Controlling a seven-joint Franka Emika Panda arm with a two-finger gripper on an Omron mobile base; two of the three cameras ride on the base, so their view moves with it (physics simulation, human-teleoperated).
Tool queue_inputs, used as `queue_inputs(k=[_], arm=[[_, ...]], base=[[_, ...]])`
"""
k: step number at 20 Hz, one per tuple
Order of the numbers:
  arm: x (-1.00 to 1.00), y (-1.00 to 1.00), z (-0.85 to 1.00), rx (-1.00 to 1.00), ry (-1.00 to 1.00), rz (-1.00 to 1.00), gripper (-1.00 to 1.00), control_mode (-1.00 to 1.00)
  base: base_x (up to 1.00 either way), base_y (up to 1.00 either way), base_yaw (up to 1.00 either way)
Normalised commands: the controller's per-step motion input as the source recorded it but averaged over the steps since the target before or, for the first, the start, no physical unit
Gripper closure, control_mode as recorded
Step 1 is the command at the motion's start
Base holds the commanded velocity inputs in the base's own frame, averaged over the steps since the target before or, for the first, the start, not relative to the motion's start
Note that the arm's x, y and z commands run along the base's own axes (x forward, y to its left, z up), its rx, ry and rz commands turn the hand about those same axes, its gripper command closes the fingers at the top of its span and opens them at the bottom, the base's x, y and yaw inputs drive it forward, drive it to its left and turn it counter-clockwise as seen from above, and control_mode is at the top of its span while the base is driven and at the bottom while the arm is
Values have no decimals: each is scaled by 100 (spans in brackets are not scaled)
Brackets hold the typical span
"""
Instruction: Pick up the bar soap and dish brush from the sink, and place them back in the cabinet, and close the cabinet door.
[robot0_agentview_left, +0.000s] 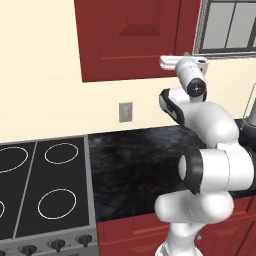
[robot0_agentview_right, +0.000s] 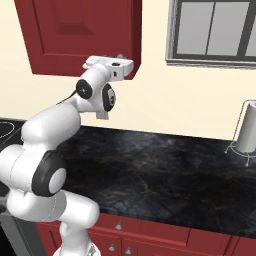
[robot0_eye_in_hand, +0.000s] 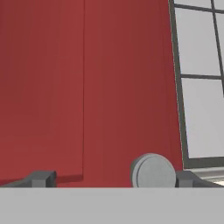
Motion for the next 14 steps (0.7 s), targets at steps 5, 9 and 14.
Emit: queue_inputs(k=[5,9,14], arm=[[23,0,0,0,7,2,-100,-100],[22,0,0,0,7,2,-100,-100],[17,0,0,0,7,1,-100,-100]], base=[[0,0,0],[0,0,0],[0,0,0]])
